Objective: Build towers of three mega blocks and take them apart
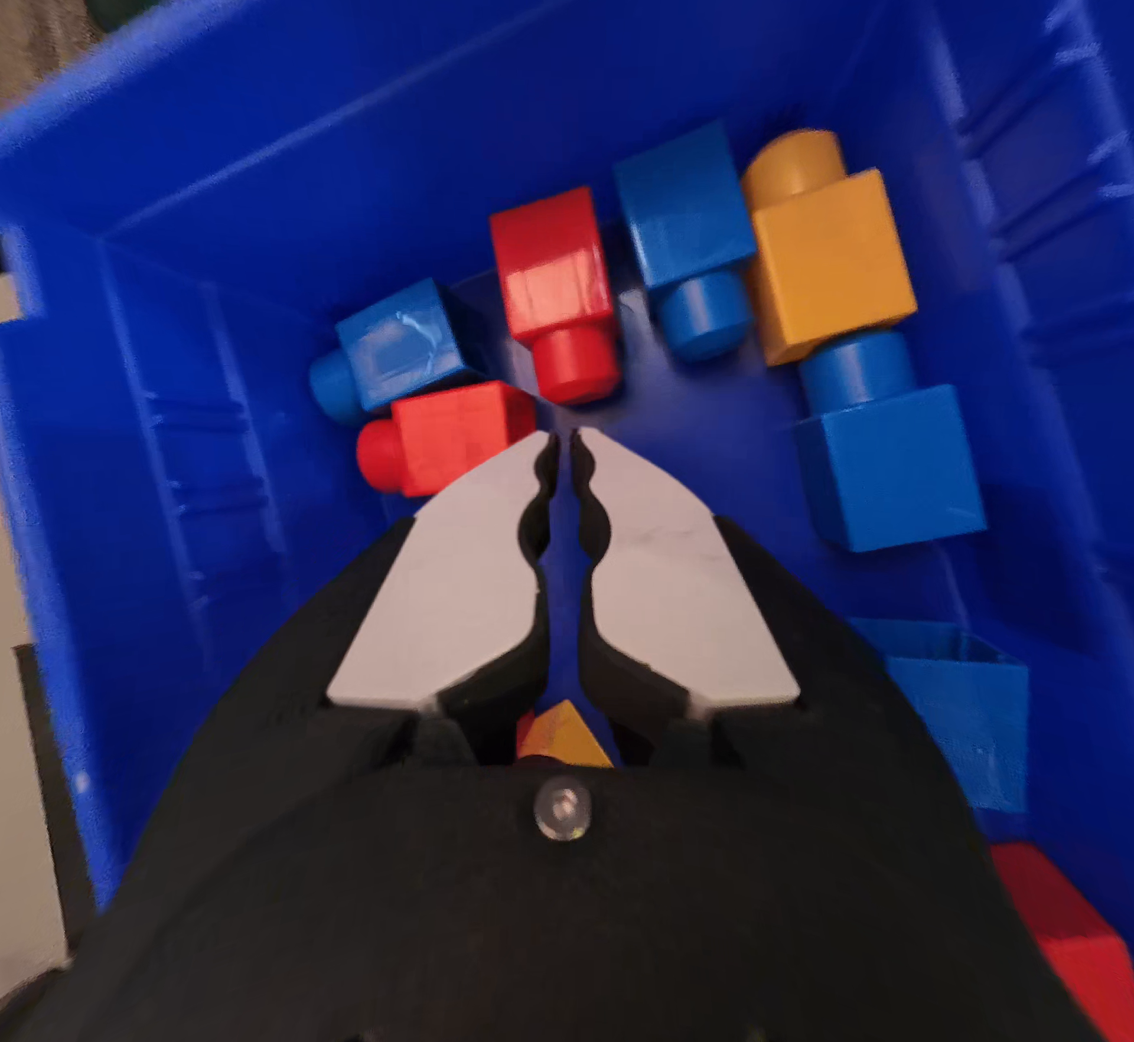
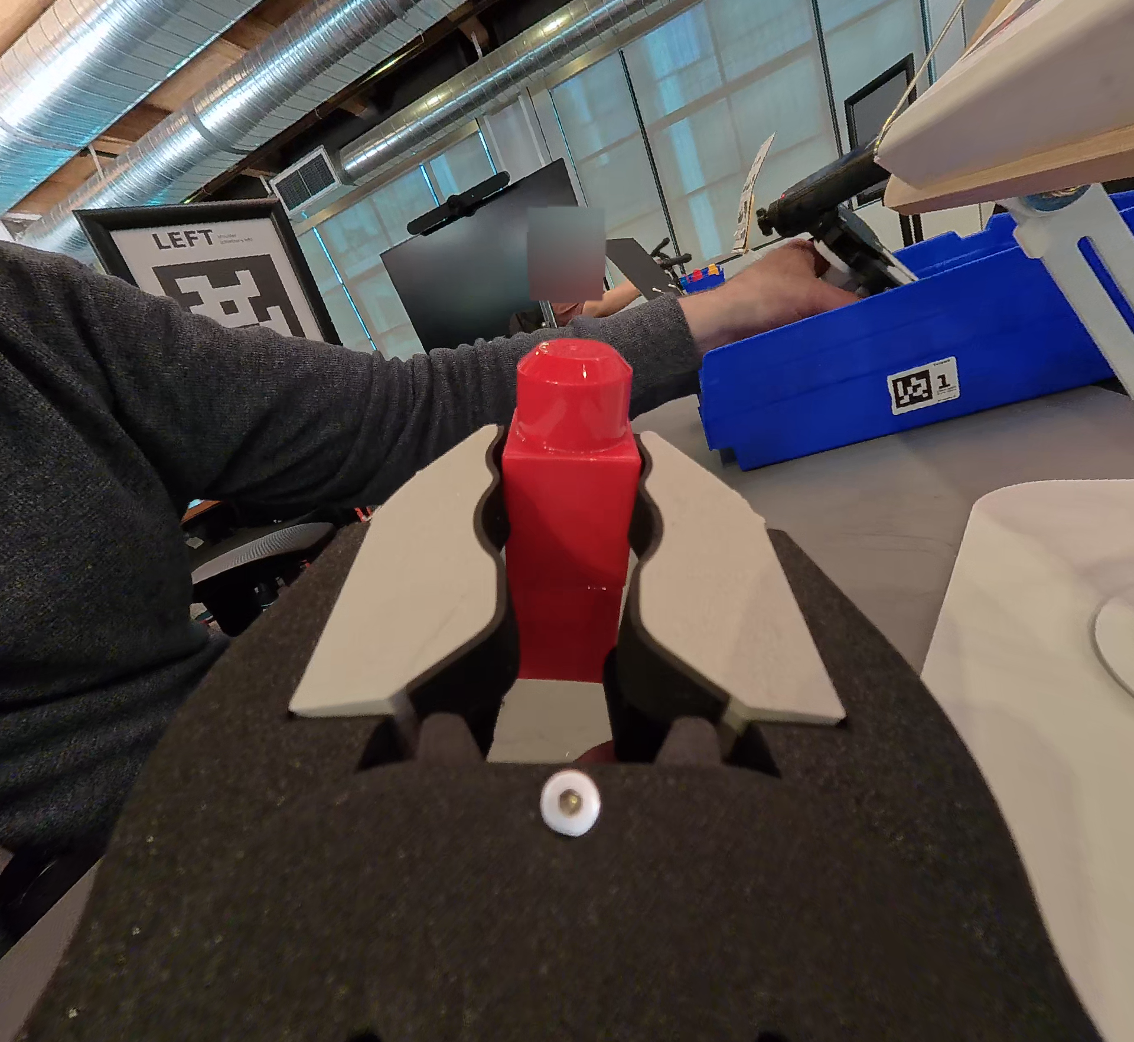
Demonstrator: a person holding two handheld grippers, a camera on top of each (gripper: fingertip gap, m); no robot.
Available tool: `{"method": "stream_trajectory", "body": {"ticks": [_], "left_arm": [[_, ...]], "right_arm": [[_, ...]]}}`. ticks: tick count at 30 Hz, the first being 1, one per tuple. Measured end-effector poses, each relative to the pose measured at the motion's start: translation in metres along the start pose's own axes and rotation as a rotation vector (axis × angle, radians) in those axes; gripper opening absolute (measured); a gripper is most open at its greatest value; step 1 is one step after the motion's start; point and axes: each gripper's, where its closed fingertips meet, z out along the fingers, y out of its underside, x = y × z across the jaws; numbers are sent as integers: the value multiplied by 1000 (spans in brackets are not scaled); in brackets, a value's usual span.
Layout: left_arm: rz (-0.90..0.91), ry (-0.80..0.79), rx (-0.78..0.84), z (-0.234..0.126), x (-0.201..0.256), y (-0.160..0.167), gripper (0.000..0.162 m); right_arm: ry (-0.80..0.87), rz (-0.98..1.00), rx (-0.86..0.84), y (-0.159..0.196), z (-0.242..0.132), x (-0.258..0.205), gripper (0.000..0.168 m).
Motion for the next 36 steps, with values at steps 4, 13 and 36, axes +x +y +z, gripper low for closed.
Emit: {"method": "stream_trajectory", "body": {"ticks": [4, 13, 36], "left_arm": [[111, -129, -56, 10, -7, 13, 7], [254, -364, -23, -6, -36, 0, 41], [347, -354, -193, 8, -50, 18, 42]], "right_arm": [[-1, -5, -2, 0, 0, -1, 36], [-4, -3, -2, 0, 0, -1, 36], [-6, -1, -2, 0, 0, -1, 36]]}}
